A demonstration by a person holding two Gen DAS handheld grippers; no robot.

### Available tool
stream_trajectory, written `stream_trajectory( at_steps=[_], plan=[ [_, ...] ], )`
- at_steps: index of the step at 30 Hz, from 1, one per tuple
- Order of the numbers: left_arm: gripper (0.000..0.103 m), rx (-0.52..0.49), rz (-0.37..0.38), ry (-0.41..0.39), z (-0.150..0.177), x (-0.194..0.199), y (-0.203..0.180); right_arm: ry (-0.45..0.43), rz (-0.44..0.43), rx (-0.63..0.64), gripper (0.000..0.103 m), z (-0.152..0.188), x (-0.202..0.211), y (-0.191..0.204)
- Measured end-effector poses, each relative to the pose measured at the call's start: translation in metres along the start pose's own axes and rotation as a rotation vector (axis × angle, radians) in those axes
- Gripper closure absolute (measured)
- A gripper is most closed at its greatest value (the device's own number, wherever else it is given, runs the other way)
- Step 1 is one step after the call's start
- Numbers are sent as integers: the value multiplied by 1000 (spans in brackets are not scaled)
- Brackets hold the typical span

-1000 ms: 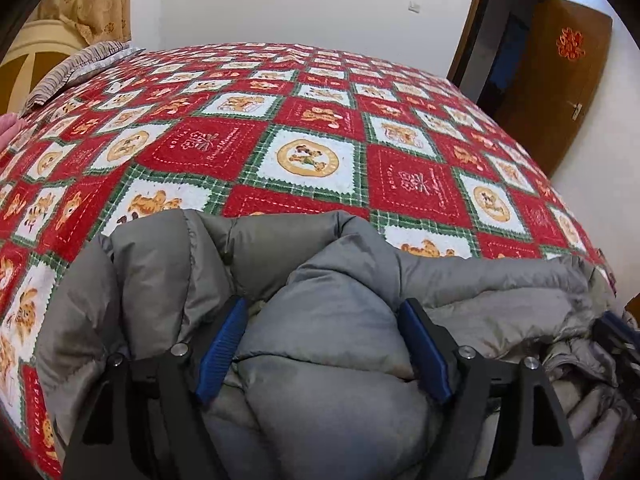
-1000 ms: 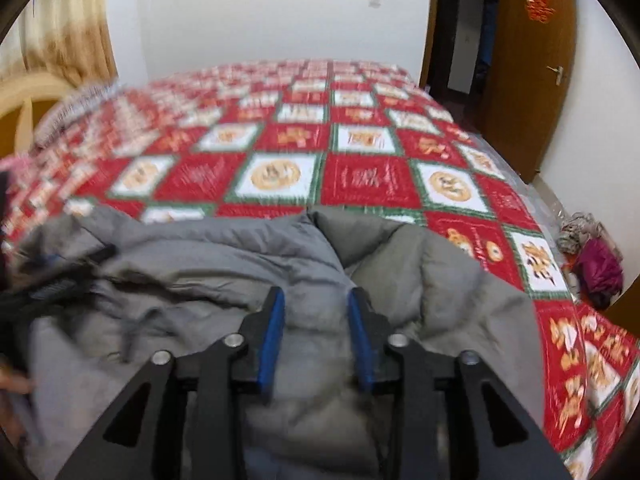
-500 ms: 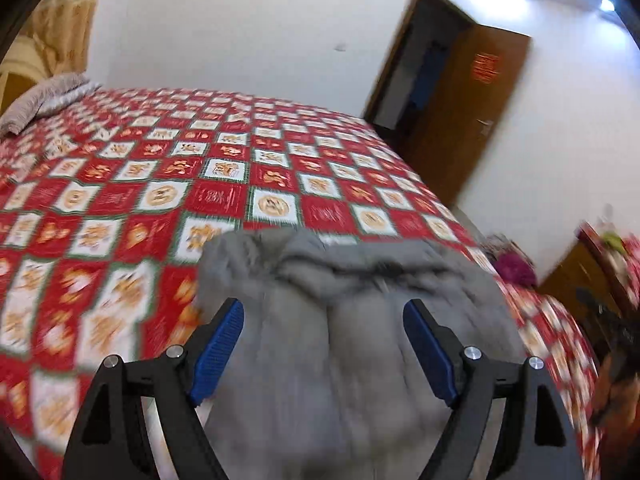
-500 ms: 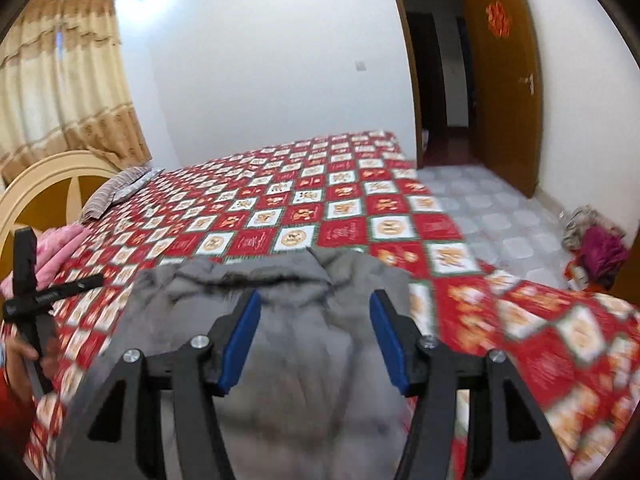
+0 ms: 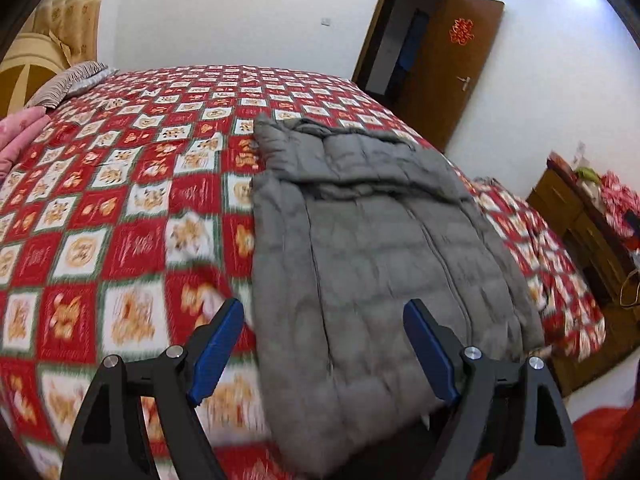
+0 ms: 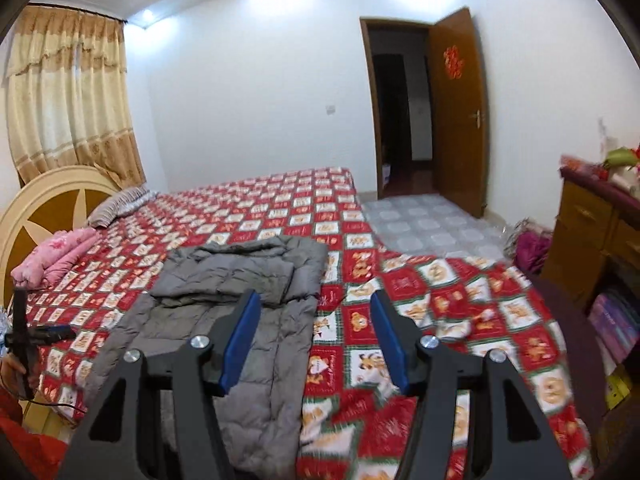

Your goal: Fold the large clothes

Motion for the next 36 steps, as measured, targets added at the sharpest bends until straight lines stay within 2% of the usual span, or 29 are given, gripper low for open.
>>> stream_trajectory(
  at_steps=[3,5,8,11,14,15,17,21,24,27,36],
  plan=[
    [21,-35,-35,-24,11,20,-8,-50,29,24,42,4,41,4],
    [21,-46,-15,-30,19,31,-9,-52,29,20,42,11,59,5],
    [21,-73,-2,-47,34,43,-11,-24,-35,6,41,26,64,10],
    [21,-76,11,-28,53,38,-12,36,-58,-9,41,51,41,16],
    [21,-78,36,4,67,17,-11,134,-141,-54,41,81,-3,25],
    [21,-65,44,42,70,5,-10,166,-164,-60,41,91,-21,30],
    [21,-39,63,92,75,-14,-9,221,-144,-51,41,111,-47,38],
    [21,-1,74,139,91,-46,1,334,-102,-33,42,145,-94,45],
    [21,69,94,182,100,-68,14,378,-99,-39,45,166,-106,37],
    [21,128,159,188,104,-78,22,417,-70,-37,45,180,-119,30],
    [21,165,201,170,104,-88,29,533,-86,-49,45,202,-152,26]
  ],
)
Point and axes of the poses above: each gripper's, at about its wrist camera, not at the fingertips, and x roughly against the way its jaws point, y to its left, z to its underside, the point moved 4 cm from there along -x, roughly the way its jaws point, and after that the axes turned 12 degrees about y, right-handed, at the moved point
